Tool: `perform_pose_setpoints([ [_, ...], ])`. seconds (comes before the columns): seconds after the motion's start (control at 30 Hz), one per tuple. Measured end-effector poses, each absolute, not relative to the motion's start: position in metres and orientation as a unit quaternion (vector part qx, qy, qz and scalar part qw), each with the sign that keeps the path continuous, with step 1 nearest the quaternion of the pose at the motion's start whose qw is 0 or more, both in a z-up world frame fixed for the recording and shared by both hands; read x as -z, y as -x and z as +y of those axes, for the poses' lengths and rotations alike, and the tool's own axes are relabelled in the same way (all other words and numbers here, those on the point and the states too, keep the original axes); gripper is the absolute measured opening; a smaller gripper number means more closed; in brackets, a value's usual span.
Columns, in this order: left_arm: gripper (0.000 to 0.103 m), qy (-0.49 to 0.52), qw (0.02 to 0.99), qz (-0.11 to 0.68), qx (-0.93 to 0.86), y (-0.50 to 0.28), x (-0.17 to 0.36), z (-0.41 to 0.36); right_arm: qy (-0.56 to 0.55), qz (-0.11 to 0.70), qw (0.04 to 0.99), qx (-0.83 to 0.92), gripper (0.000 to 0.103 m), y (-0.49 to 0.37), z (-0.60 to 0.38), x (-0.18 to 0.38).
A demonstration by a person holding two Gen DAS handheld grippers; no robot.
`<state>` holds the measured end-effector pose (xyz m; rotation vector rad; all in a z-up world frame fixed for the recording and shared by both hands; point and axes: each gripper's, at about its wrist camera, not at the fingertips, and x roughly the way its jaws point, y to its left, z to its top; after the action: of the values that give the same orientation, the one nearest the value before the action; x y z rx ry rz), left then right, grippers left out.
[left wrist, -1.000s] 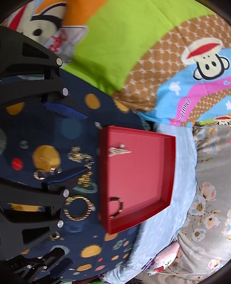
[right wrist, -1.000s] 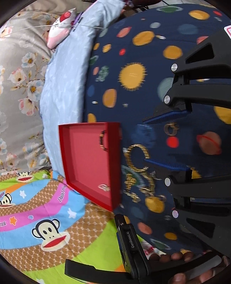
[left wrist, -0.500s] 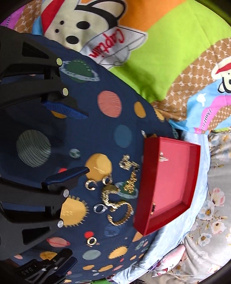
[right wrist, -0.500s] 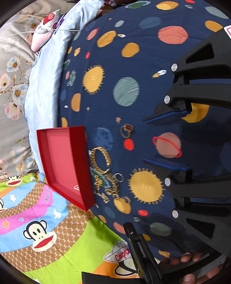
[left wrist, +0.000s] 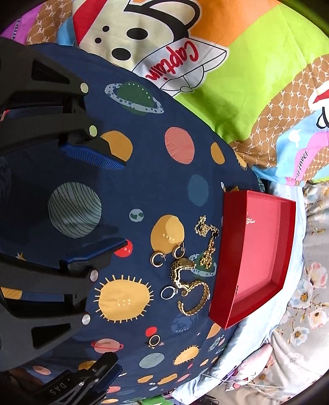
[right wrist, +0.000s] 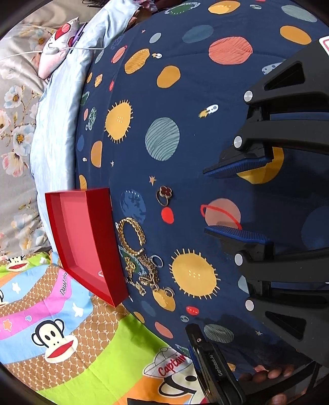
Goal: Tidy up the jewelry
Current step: 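Withdraw both open tools from the red box, then grasp the gold red-stone ring with the right tool while the left tool grasps a gold earring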
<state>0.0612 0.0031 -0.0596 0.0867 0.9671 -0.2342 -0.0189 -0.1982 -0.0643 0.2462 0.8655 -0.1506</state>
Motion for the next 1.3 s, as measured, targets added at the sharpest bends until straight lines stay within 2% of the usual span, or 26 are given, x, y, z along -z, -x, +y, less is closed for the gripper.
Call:
perform_pose_setpoints([
  [0.53, 0.054, -0.028, 0.877, 0.464, 0.118, -0.075, 0.062, -0.004, -0.107, 0.415, 0.9, 0.084, 0.039, -0.032, -0.216, 0.068],
  [1.0, 0.054, -0.028, 0.875, 0.465, 0.13, -0.076, 0.062, -0.012, -0.113, 0.42, 0.898, 0.057, 0.038, -0.041, -0.223, 0.076],
  [1.1, 0.054, -0.029, 0.875, 0.465, 0.132, -0.076, 0.061, -0.015, -0.108, 0.421, 0.899, 0.051, 0.029, -0.041, -0.219, 0.076],
  [1.13, 0.054, -0.03, 0.875, 0.464, 0.133, -0.076, 0.061, -0.016, -0.107, 0.422, 0.899, 0.048, 0.02, -0.041, -0.219, 0.077],
  [1.3, 0.054, -0.033, 0.876, 0.462, 0.134, -0.076, 0.059, -0.021, -0.111, 0.423, 0.898, 0.042, 0.012, -0.044, -0.22, 0.078],
])
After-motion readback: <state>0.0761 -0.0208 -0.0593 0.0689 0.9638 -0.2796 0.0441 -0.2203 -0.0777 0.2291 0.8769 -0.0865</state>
